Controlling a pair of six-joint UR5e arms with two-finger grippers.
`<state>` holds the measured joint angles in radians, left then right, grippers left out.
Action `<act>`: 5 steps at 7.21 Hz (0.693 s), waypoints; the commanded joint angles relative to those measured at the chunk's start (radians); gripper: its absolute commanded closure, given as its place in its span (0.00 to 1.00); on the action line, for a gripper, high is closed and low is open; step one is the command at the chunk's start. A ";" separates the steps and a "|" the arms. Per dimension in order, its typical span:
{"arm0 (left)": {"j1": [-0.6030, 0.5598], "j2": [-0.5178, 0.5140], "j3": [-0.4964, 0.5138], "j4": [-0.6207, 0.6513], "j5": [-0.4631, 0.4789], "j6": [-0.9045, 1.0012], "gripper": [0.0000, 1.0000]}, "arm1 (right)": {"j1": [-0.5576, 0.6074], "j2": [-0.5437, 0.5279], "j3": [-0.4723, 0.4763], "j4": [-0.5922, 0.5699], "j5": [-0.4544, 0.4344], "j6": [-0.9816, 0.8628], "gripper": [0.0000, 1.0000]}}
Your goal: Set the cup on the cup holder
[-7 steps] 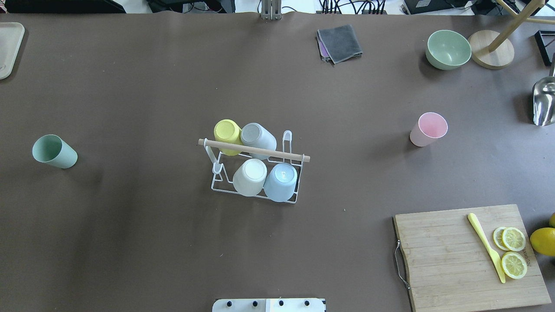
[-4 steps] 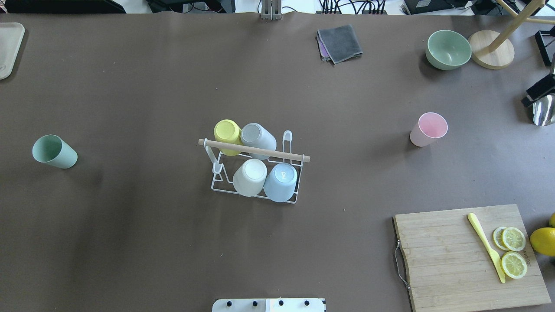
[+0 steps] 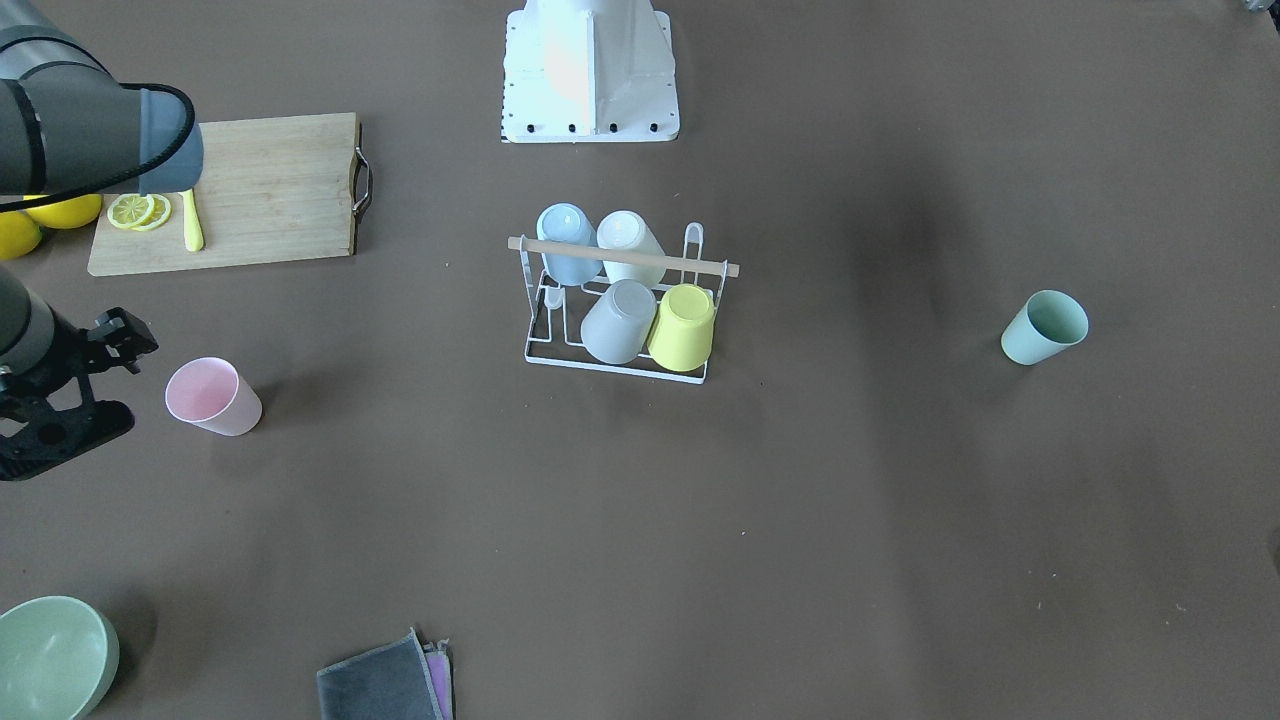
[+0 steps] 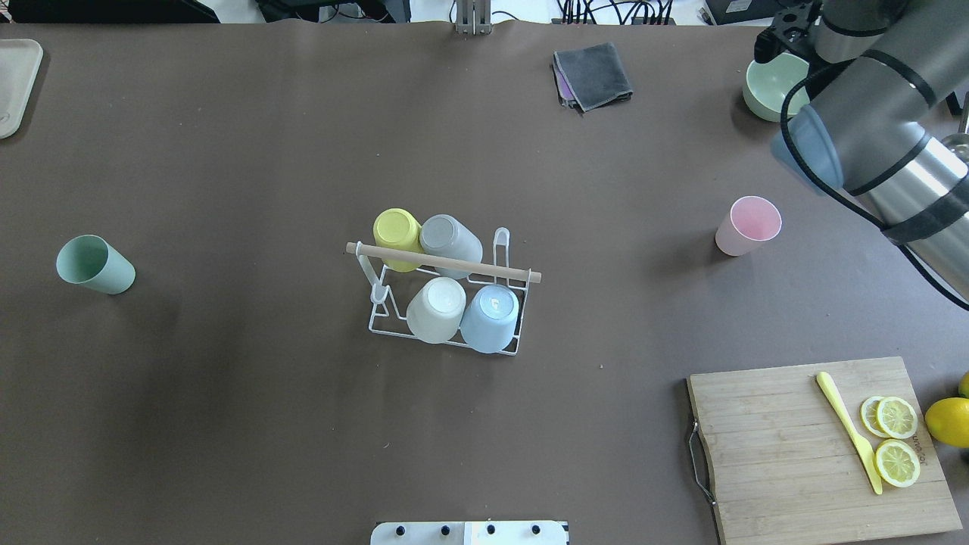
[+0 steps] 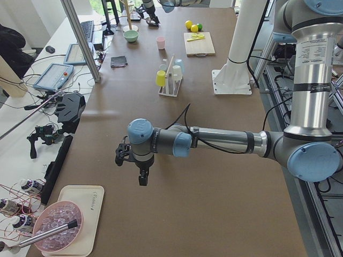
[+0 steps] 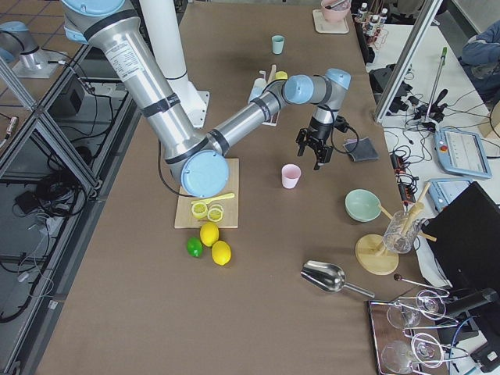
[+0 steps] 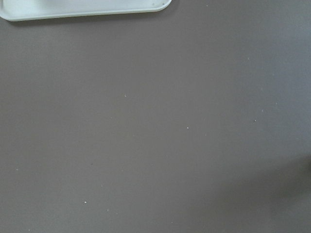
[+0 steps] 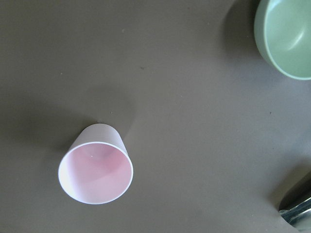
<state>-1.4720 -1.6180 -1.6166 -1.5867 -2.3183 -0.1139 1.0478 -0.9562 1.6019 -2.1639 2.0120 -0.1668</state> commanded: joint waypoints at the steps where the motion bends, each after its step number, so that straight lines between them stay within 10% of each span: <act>1: 0.079 -0.214 0.093 0.221 0.049 0.013 0.02 | -0.085 0.175 -0.146 -0.109 -0.088 -0.112 0.00; 5: 0.146 -0.399 0.259 0.231 0.042 0.014 0.02 | -0.281 0.318 -0.347 -0.154 -0.323 -0.396 0.00</act>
<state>-1.3514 -1.9522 -1.4230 -1.3591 -2.2741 -0.1000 0.8144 -0.6582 1.2974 -2.3177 1.7329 -0.4689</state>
